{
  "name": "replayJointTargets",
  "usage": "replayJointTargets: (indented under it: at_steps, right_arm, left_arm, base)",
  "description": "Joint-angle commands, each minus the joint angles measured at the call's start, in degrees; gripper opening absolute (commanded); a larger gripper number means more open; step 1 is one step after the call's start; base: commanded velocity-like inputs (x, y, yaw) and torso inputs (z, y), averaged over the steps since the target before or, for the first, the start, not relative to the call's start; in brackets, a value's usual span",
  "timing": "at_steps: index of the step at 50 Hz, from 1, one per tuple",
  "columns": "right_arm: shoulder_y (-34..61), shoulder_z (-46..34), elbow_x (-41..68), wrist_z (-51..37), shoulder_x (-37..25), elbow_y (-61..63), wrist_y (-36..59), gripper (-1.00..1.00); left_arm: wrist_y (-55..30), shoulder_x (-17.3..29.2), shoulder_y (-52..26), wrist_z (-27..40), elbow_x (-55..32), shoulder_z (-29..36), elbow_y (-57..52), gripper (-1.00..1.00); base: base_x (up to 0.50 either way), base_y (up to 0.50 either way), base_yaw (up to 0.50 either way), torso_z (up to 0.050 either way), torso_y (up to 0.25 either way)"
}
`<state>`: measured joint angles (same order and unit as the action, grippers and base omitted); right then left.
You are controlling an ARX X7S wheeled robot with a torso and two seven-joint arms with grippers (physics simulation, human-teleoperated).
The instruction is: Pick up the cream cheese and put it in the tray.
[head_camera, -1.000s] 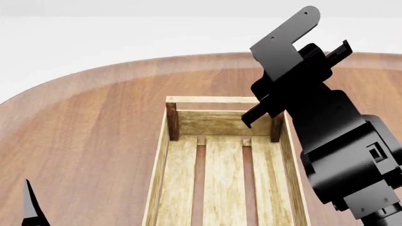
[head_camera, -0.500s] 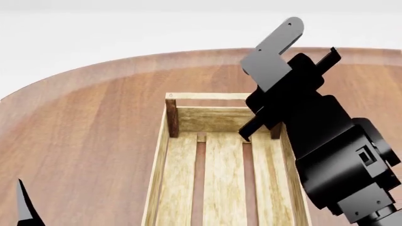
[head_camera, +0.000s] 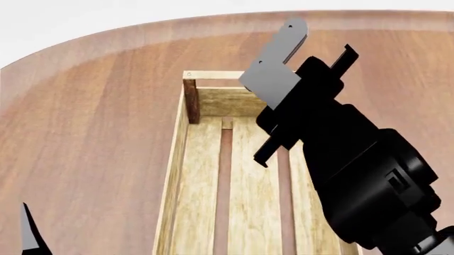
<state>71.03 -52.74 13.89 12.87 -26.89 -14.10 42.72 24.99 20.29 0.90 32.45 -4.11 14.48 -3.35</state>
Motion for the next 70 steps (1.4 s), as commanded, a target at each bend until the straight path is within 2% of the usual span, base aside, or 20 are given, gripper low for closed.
replayJointTargets:
  at_steps: [1, 8, 18, 45, 53, 70]
  right_arm:
    - [3.4, -1.1, -3.4, 10.3, -0.7, 6.2, 5.0, -1.0]
    - [5.9, -3.3, -3.4, 13.0, -0.7, 9.2, 8.4, -1.0]
    - [5.8, -2.0, 0.4, 17.3, -1.0, 10.6, 8.2, -1.0]
    - [7.7, 5.7, 12.1, 28.7, 3.5, -6.4, 7.8, -1.0]
    - [8.8, 5.3, 12.9, 31.0, 4.5, -10.8, 9.1, -1.0]
    - [7.5, 0.7, 10.4, 31.5, 4.2, -10.5, 9.3, -1.0]
  left_arm:
    - [0.3, 0.0, -0.1, 0.0, -0.2, 0.2, 0.3, 1.0]
    - [0.3, 0.1, -0.1, 0.4, 0.3, 0.1, 0.1, 1.0]
    - [0.4, 0.1, -0.1, 0.5, 0.4, 0.3, 0.3, 1.0]
    - [0.1, 0.3, 0.0, 1.0, 0.5, 0.5, 0.1, 1.0]
    - [0.4, 0.3, -0.2, 0.9, 0.3, 0.6, 0.6, 1.0]
    - [0.7, 0.2, -0.1, 2.0, 1.3, 0.5, 0.6, 1.0]
  base:
    - [0.0, 0.0, 0.0, 0.0, 0.0]
    - [0.0, 0.0, 0.0, 0.0, 0.0]
    - [0.0, 0.0, 0.0, 0.0, 0.0]
    - [0.0, 0.0, 0.0, 0.0, 0.0]
    - [0.0, 0.0, 0.0, 0.0, 0.002]
    - [0.0, 0.0, 0.0, 0.0, -0.02]
